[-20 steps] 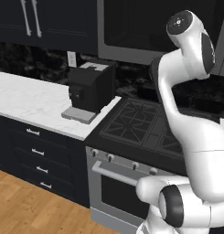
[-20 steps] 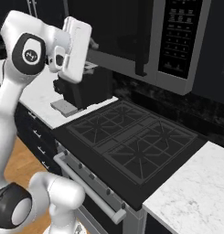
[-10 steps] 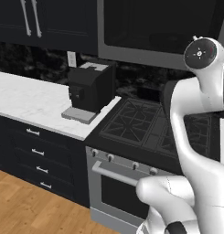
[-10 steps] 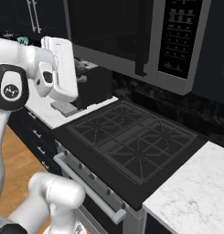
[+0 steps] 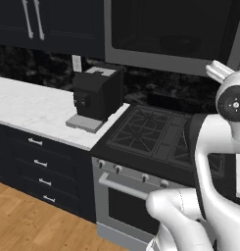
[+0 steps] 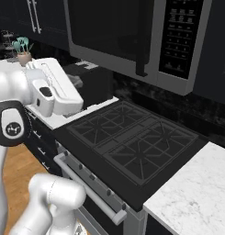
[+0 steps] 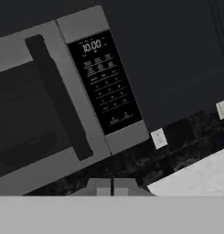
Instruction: Pick the squash from the sink and place it in the bowl. Then pick the bowl and place it in the microwave. Then close the microwave door and press the start button.
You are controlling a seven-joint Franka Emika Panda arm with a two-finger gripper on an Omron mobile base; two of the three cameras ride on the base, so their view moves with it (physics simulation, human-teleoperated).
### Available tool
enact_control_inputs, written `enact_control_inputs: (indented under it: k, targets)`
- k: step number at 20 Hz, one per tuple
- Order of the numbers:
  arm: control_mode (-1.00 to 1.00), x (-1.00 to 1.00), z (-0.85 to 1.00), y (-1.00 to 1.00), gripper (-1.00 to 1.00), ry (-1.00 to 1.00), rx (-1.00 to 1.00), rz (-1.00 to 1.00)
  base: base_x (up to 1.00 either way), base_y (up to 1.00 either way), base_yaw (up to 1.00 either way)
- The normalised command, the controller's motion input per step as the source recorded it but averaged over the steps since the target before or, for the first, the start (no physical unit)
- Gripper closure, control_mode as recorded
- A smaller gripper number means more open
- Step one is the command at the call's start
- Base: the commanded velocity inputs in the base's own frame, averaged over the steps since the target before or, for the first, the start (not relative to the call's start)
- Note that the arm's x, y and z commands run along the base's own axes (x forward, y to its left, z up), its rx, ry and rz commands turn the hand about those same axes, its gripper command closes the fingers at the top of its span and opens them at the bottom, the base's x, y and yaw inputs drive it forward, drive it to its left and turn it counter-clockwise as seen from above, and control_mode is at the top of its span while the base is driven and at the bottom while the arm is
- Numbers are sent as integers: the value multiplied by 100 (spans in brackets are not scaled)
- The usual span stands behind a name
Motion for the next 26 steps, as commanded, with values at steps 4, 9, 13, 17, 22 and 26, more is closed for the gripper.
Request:
enact_control_inputs:
  k: [4, 9, 13, 17, 22, 26]
  targets:
    - [-100, 4, -32, -5, 100, 0, -28, 0, 0, 0, 0]
    - [-100, 33, -16, -15, 100, 4, -10, 0, 0, 0, 0]
    - [-100, 40, 0, -29, 100, 4, 0, 0, 0, 0, 0]
    - [-100, 22, 0, -39, 100, 1, 0, 0, 0, 0, 0]
    - [-100, 0, 0, -47, 100, 0, 0, 0, 0, 0, 0]
    - [-100, 15, 0, -41, 100, 3, 0, 0, 0, 0, 0]
